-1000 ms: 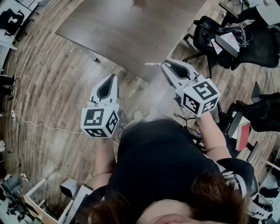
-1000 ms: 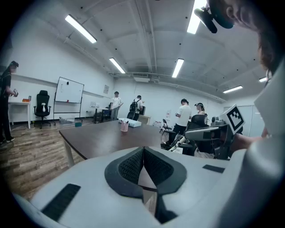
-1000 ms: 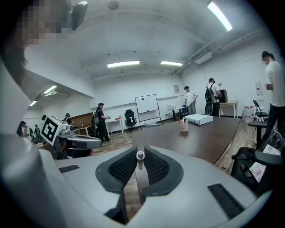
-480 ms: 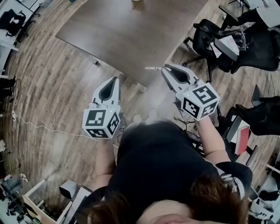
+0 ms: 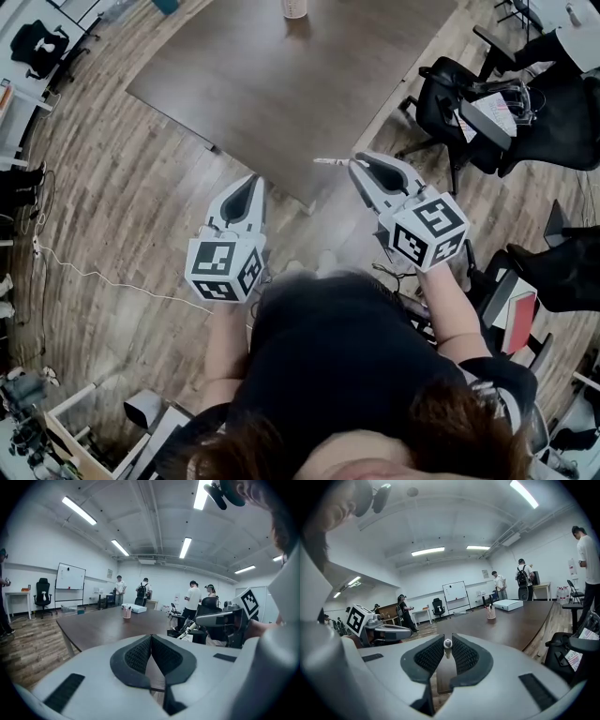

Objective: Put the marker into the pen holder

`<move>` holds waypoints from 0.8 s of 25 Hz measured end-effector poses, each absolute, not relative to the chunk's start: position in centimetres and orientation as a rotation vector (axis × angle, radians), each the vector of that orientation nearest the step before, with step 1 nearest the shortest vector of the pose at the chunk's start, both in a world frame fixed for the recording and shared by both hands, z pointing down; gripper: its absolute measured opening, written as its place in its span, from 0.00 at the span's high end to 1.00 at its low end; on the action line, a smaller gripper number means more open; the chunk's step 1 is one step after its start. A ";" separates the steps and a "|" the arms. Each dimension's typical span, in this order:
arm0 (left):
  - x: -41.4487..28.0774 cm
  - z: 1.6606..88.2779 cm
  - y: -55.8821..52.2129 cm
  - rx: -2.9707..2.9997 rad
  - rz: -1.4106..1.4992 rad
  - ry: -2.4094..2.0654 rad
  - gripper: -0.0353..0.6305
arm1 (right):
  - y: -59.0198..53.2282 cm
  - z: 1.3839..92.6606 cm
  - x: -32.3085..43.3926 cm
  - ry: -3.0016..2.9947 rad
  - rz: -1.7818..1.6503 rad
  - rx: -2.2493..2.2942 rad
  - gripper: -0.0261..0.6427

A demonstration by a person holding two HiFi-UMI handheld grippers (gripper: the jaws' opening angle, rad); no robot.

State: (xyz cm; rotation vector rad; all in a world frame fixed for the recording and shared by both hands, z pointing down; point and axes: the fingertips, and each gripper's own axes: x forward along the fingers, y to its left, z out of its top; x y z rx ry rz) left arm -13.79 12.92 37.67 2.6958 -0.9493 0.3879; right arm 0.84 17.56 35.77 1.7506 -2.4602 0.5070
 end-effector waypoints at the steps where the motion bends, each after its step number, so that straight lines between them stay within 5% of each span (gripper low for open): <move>1: -13.4 37.9 13.1 2.694 0.395 -0.951 0.91 | 17.5 35.9 1.2 -2.464 0.507 1.746 0.86; 20: -12.2 39.2 4.1 2.676 0.392 -0.904 0.91 | 9.0 35.9 2.4 -2.419 0.504 1.764 0.86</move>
